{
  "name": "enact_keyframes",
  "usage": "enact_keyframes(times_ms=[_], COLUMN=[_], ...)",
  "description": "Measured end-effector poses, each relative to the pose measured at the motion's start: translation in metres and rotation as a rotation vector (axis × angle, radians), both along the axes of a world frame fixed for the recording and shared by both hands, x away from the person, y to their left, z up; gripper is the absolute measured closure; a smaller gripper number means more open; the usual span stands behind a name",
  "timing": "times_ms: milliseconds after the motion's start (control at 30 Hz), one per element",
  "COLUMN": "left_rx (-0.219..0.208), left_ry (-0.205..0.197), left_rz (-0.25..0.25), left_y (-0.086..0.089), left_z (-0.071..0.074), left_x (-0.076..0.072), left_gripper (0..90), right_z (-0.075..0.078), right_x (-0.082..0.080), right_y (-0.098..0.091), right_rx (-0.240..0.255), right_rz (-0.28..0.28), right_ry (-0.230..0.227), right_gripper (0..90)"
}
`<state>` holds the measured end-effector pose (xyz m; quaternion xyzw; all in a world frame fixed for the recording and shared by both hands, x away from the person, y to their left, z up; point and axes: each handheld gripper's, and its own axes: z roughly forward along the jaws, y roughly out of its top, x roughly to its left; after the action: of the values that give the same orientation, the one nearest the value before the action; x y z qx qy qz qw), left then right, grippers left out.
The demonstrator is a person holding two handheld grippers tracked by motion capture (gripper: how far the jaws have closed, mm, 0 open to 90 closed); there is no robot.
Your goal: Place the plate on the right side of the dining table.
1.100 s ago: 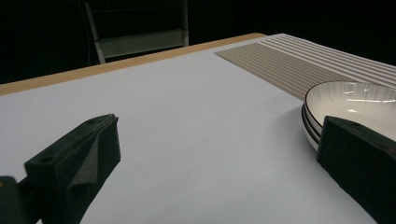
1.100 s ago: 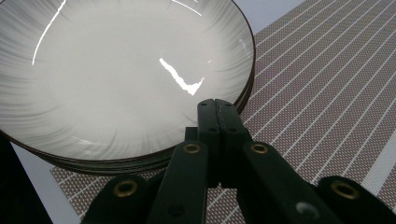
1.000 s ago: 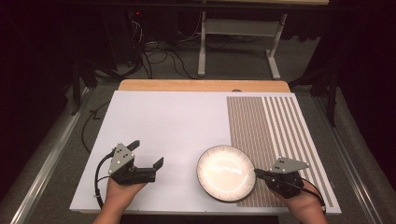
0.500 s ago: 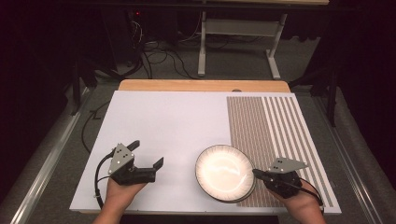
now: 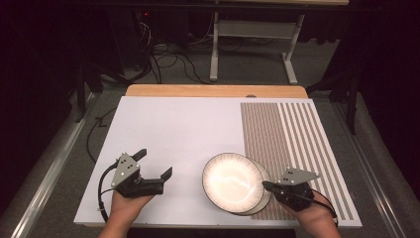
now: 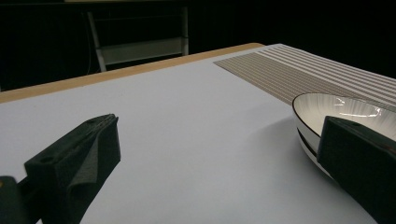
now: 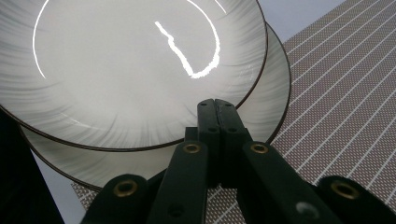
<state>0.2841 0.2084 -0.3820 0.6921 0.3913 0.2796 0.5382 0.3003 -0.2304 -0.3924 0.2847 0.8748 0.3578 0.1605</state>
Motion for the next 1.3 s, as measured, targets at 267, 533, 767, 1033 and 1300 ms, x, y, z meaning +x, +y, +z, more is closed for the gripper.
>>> enact_keyframes(times_ms=[267,533,767,1033,1300], left_rx=[0.001,0.003,0.003,-0.003,-0.030], left_ry=[-0.002,-0.003,-0.004,0.010,0.055], left_rz=[-0.009,-0.006,-0.009,-0.040,-0.108], left_y=[-0.001,0.000,0.000,-0.009,-0.030], left_z=[0.001,0.001,0.003,0.005,0.012], left_x=[0.000,0.001,0.000,-0.001,-0.002], left_gripper=[0.0,0.0,0.0,0.0,0.0], right_z=[-0.001,-0.003,-0.005,-0.006,-0.007], right_x=[0.000,0.000,0.000,-0.001,0.000], right_y=[0.000,0.006,0.015,0.020,0.023], right_rx=[0.008,0.010,0.008,0.019,0.016], right_rz=[0.005,0.027,0.048,0.062,0.060], right_ry=[0.012,0.018,0.016,0.028,0.028], right_gripper=[90.0,90.0,90.0,90.0,90.0])
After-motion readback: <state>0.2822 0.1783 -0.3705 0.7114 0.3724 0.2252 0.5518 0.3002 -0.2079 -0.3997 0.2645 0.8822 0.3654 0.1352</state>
